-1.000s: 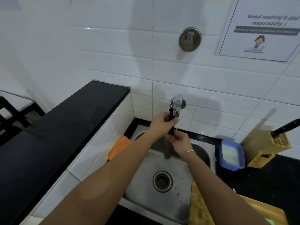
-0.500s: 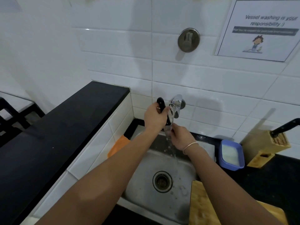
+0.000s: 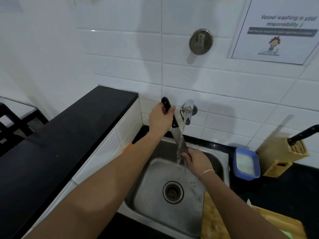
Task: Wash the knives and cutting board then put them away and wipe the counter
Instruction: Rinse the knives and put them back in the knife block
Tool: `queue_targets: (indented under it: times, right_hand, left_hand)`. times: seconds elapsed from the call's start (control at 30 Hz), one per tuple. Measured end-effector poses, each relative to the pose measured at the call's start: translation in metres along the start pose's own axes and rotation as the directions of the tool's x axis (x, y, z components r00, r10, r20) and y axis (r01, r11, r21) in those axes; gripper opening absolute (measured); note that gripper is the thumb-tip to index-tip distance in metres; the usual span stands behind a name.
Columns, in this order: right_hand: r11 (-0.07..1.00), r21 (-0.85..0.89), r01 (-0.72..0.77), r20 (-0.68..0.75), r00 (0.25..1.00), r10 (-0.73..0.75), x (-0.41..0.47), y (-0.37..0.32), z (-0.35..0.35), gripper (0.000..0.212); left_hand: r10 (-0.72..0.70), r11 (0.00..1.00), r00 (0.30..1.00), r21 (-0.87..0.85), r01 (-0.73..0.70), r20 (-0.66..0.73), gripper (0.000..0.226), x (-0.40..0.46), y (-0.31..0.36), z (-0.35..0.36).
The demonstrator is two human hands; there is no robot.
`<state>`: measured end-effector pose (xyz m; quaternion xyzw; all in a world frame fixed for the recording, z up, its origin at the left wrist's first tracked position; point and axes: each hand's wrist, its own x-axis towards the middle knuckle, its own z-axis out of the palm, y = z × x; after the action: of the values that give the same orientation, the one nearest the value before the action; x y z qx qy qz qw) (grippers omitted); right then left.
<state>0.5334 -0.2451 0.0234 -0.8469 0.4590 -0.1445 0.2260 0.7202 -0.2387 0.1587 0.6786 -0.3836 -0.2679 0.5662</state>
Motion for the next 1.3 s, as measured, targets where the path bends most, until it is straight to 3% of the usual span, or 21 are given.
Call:
queue_targets:
  times: [0.1, 0.17, 0.27, 0.37, 0.5, 0.6, 0.77, 0.9, 1.03, 1.2, 1.3]
  right_hand:
    - [0.976, -0.204, -0.073, 0.181, 0.977, 0.111, -0.011, 0.022, 0.005, 0.023]
    - [0.968, -0.195, -0.161, 0.153, 0.969, 0.192, -0.015, 0.026, 0.003, 0.018]
    - [0.980, 0.065, -0.186, -0.035, 0.981, 0.188, -0.011, 0.007, -0.007, 0.037]
    - [0.929, 0.363, -0.074, -0.198, 0.968, 0.154, -0.006, -0.027, -0.017, 0.053]
    - [0.824, 0.562, 0.065, -0.329, 0.932, 0.150, -0.003, -0.065, -0.022, 0.059]
    - [0.769, 0.635, 0.076, -0.382, 0.895, 0.228, -0.002, -0.085, -0.023, 0.055]
    - [0.775, 0.621, 0.112, -0.485, 0.833, 0.268, -0.003, -0.102, -0.022, 0.035]
    - [0.815, 0.566, 0.123, -0.487, 0.848, 0.210, 0.001, -0.101, -0.030, 0.035]
    - [0.802, 0.593, 0.067, -0.395, 0.892, 0.218, 0.007, -0.095, -0.033, 0.033]
    - [0.807, 0.589, 0.045, -0.346, 0.917, 0.201, 0.006, -0.087, -0.041, 0.050]
    - [0.833, 0.549, 0.071, -0.324, 0.936, 0.134, -0.004, -0.081, -0.048, 0.057]
  left_hand:
    - [-0.002, 1.000, 1.000, 0.011, 0.002, 0.000, 0.021, -0.002, -0.001, -0.003]
    - [0.011, 0.998, 1.000, 0.058, -0.012, 0.024, 0.017, -0.007, -0.004, -0.001]
    - [0.033, 0.983, 0.996, 0.179, -0.047, 0.077, 0.021, -0.020, -0.011, 0.005]
    - [0.087, 0.940, 0.984, 0.314, -0.132, 0.154, 0.018, -0.036, -0.016, 0.014]
    - [0.147, 0.865, 0.968, 0.448, -0.224, 0.201, 0.013, -0.054, -0.024, 0.021]
    - [0.186, 0.826, 0.956, 0.492, -0.276, 0.225, 0.020, -0.061, -0.023, 0.023]
    - [0.239, 0.798, 0.951, 0.518, -0.308, 0.197, 0.023, -0.064, -0.017, 0.017]
    - [0.180, 0.815, 0.961, 0.515, -0.264, 0.208, 0.024, -0.067, -0.009, 0.015]
    - [0.073, 0.890, 0.984, 0.435, -0.137, 0.161, 0.022, -0.064, -0.004, 0.013]
    - [-0.051, 0.979, 0.989, 0.202, 0.023, 0.136, 0.026, -0.061, 0.005, 0.018]
    - [-0.200, 0.980, 0.968, 0.023, 0.199, 0.153, 0.024, -0.053, 0.000, 0.020]
